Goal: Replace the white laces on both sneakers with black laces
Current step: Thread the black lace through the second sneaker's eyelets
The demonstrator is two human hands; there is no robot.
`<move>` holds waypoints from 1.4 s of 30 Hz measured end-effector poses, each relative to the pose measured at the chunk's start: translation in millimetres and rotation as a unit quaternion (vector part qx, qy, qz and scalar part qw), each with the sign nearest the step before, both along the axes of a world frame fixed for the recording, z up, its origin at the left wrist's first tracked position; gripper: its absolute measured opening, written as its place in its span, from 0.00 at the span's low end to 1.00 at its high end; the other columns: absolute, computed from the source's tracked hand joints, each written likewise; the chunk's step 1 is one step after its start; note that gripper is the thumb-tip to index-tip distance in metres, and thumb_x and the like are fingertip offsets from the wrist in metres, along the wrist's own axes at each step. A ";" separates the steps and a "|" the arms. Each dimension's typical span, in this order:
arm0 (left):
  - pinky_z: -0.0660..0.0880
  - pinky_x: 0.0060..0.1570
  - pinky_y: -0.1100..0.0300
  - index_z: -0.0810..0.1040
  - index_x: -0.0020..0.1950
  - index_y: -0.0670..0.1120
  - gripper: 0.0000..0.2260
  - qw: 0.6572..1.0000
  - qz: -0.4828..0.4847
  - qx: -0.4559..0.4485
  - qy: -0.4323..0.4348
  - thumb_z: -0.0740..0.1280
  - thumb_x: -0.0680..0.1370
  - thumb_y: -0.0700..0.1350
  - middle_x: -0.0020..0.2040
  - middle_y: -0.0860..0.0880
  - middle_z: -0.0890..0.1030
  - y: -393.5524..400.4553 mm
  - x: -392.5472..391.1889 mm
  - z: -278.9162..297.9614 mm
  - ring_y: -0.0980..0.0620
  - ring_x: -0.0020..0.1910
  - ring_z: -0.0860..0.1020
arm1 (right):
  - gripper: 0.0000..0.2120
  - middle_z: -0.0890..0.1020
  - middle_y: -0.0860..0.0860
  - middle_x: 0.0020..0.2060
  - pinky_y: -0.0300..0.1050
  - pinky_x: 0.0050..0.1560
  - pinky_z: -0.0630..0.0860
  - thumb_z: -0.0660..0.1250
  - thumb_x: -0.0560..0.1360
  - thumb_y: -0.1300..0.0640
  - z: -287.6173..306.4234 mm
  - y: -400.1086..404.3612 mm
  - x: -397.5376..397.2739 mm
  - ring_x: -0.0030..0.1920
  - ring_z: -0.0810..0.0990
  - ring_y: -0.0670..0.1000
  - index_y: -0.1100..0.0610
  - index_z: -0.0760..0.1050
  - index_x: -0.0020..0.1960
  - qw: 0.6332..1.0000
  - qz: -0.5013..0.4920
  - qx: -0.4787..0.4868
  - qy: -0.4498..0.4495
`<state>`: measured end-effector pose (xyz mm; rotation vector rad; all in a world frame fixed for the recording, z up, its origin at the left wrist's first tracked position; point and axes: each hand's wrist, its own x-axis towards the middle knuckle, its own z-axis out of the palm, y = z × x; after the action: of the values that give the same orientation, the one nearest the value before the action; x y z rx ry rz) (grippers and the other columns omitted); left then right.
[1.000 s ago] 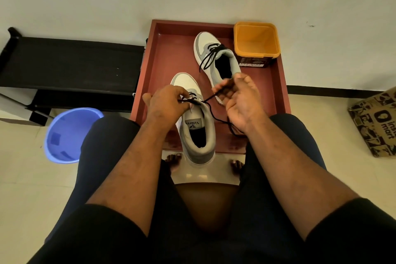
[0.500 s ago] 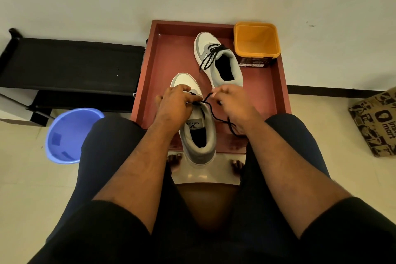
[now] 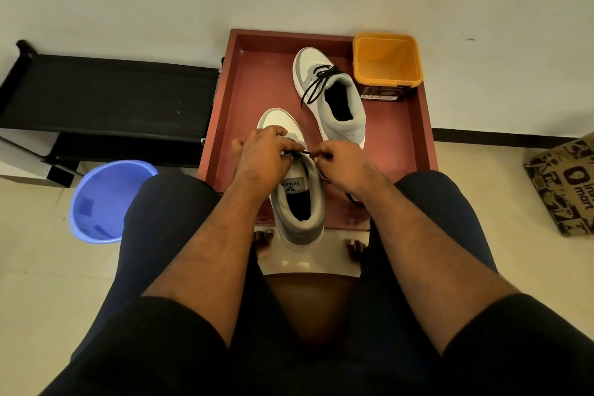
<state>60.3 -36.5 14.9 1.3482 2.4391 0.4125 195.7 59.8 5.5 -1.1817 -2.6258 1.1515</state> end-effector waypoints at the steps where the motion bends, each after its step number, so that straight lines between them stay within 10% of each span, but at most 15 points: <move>1: 0.59 0.63 0.45 0.79 0.59 0.64 0.14 1.000 0.001 -0.001 0.001 0.66 0.79 0.46 0.69 0.55 0.72 -0.2 -0.1 -0.3 0.50 0.70 0.64 | 0.09 0.83 0.52 0.44 0.50 0.47 0.78 0.62 0.75 0.60 0.3 -0.1 -0.5 0.44 0.80 0.52 0.57 0.81 0.50 1.000 0.006 0.017 -0.013; 5: 0.59 0.64 0.44 0.79 0.59 0.65 0.14 1.000 0.001 -0.002 0.001 0.66 0.78 0.47 0.69 0.56 0.72 0.1 -1.4 -1.8 0.51 0.69 0.65 | 0.12 0.75 0.51 0.32 0.42 0.31 0.66 0.59 0.74 0.63 14.5 1.0 -0.8 0.31 0.69 0.48 0.56 0.74 0.33 0.966 -0.152 -0.171 0.119; 10: 0.58 0.64 0.44 0.80 0.58 0.64 0.14 1.000 0.004 0.001 -0.004 0.66 0.79 0.46 0.69 0.56 0.72 1.2 -0.5 -1.2 0.51 0.70 0.64 | 0.17 0.74 0.52 0.25 0.43 0.39 0.73 0.58 0.76 0.61 32.8 15.0 9.9 0.31 0.74 0.51 0.54 0.64 0.29 0.710 -0.326 -0.437 0.446; 12: 0.58 0.63 0.46 0.80 0.58 0.64 0.14 1.000 0.005 0.002 -0.002 0.66 0.79 0.46 0.69 0.56 0.72 0.5 -0.1 -0.5 0.51 0.70 0.65 | 0.20 0.64 0.50 0.19 0.46 0.40 0.76 0.63 0.75 0.60 32.0 16.4 11.1 0.25 0.67 0.50 0.53 0.64 0.25 0.676 -0.352 -0.443 0.471; 20: 0.56 0.65 0.44 0.78 0.59 0.66 0.13 1.000 -0.014 -0.021 0.018 0.64 0.80 0.50 0.70 0.56 0.70 0.7 1.9 -2.7 0.51 0.70 0.63 | 0.13 0.71 0.50 0.28 0.38 0.25 0.61 0.68 0.75 0.58 32.0 25.8 16.1 0.26 0.64 0.47 0.52 0.69 0.34 0.791 -0.385 -0.251 0.404; 26: 0.55 0.68 0.41 0.79 0.59 0.63 0.13 1.000 0.016 -0.009 -0.003 0.63 0.80 0.46 0.69 0.54 0.71 -0.9 0.6 -3.8 0.50 0.69 0.64 | 0.04 0.80 0.51 0.40 0.42 0.31 0.72 0.66 0.75 0.59 7.4 37.1 26.3 0.34 0.76 0.50 0.52 0.79 0.44 0.984 -0.176 -0.037 -0.017; 31: 0.68 0.59 0.49 0.80 0.59 0.57 0.13 0.997 0.058 0.033 -0.043 0.62 0.81 0.43 0.61 0.53 0.74 -0.8 -3.3 -10.9 0.50 0.61 0.71 | 0.11 0.80 0.56 0.43 0.44 0.39 0.71 0.62 0.75 0.63 -4.3 7.5 7.3 0.38 0.75 0.54 0.62 0.78 0.55 0.913 0.138 0.018 -0.384; 35: 0.71 0.51 0.61 0.81 0.59 0.49 0.12 0.990 0.077 0.074 -0.096 0.62 0.81 0.40 0.60 0.49 0.75 0.0 -3.6 -14.0 0.52 0.54 0.75 | 0.14 0.80 0.54 0.43 0.44 0.33 0.76 0.72 0.73 0.54 -13.8 -13.8 -2.4 0.35 0.77 0.51 0.60 0.79 0.56 0.900 0.168 -0.107 -0.387; 42: 0.70 0.47 0.64 0.83 0.58 0.49 0.10 0.985 0.090 0.083 -0.118 0.65 0.80 0.40 0.60 0.51 0.79 0.2 -4.7 -10.0 0.59 0.48 0.73 | 0.12 0.81 0.54 0.55 0.41 0.42 0.74 0.68 0.73 0.62 -18.7 13.2 4.1 0.49 0.79 0.55 0.56 0.78 0.57 0.994 -0.028 -0.006 -0.110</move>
<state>55.6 -36.3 4.9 1.0717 2.3765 0.7897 199.8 73.0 -13.2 -1.4515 -2.7229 1.0878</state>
